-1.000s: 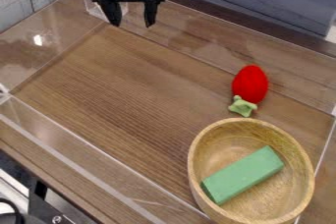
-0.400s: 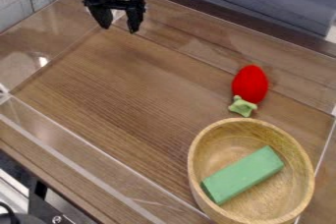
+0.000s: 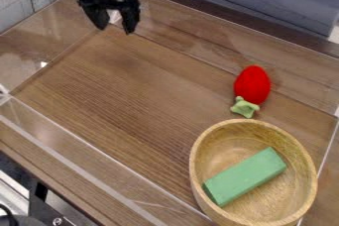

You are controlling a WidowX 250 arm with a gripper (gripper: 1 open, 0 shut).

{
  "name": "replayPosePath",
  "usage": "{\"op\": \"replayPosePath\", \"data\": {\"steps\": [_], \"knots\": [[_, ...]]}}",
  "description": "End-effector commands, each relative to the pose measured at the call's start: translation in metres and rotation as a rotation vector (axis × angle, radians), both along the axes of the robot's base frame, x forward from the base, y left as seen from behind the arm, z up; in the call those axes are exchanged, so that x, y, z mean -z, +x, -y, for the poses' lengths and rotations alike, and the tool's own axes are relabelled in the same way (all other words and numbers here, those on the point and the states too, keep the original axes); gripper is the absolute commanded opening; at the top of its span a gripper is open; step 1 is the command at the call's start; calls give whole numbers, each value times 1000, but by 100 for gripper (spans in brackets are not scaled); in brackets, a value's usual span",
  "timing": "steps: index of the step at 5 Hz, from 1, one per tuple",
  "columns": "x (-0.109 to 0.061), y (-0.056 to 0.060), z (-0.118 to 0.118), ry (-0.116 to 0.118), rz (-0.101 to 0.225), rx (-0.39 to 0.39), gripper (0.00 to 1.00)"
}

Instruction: Move the red object to the right side of the table

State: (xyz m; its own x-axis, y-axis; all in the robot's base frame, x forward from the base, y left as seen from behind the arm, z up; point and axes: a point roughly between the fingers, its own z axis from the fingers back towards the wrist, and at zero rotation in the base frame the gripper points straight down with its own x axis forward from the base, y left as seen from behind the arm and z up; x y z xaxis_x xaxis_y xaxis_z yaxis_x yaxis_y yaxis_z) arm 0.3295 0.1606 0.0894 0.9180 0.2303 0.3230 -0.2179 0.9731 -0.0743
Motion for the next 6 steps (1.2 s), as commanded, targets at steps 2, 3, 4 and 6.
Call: {"op": "replayPosePath", "data": {"steps": [2,3,4,6], "knots": [[-33,12,33,25,82,-64,100],[-20,22,41,26,76,-88,100],[-22,22,32,32,68,-95,100],[-25,16,8,56,61,-70,100]]}}
